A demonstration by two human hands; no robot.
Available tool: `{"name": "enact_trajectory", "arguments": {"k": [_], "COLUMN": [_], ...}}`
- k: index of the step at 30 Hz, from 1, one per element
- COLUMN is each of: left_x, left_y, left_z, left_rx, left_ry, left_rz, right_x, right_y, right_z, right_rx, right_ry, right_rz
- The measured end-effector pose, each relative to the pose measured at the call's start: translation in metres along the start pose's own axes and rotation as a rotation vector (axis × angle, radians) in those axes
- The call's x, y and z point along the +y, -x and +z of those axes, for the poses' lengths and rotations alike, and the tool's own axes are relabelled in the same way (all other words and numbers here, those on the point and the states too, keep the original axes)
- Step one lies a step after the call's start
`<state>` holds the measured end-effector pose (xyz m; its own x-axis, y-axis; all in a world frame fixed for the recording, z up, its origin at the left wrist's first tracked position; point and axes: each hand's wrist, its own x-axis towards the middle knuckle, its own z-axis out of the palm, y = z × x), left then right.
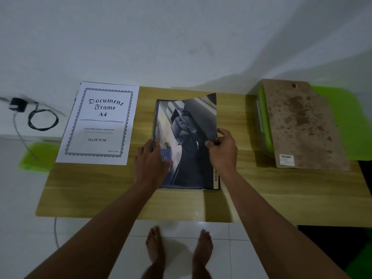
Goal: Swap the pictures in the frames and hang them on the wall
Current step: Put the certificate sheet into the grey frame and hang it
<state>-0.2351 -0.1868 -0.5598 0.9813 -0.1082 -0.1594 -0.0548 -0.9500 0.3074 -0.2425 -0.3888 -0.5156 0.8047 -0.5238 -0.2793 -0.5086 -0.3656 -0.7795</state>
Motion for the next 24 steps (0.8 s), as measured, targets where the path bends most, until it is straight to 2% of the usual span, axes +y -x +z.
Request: {"name": "enact_trajectory", "arguments": {"k": [3,10,13,16,18,20,22,24], "left_x": [0.0,0.002,0.006,0.011,0.015,0.019,0.025,0.037], "left_y": [-0.001,-0.008,-0.008,-0.006,-0.003,0.001,0.006,0.015], "left_z": [-0.004,-0.015,-0.034,-0.06,-0.08,-0.098,-0.113,-0.127], "left_rx": [0.008,0.078,0.17,0.12,0.158,0.267,0.363,0.38], "left_ry": [0.071,0.271,0.501,0.779,0.768,0.69,0.642,0.645], "left_rz": [-0.026,-0.081,-0.097,-0.093,-0.036,0.064,0.179,0.262], "right_x": [-0.002,-0.01,-0.013,-0.022,-0.033,-0.049,-0.073,-0.102], "right_y": [-0.01,-0.013,-0.011,-0.009,-0.006,0.0,0.009,0.021], "right_z": [-0.004,-0.017,-0.024,-0.03,-0.032,-0.034,-0.037,-0.042], "right_rx": [-0.072,-0.109,-0.123,-0.107,-0.093,-0.071,-0.041,-0.059], "right_ry": [-0.06,-0.263,-0.3,-0.298,-0.256,-0.14,-0.052,-0.052], "right_rz": [0.053,0.064,0.067,0.053,0.035,0.005,-0.086,-0.204]}}
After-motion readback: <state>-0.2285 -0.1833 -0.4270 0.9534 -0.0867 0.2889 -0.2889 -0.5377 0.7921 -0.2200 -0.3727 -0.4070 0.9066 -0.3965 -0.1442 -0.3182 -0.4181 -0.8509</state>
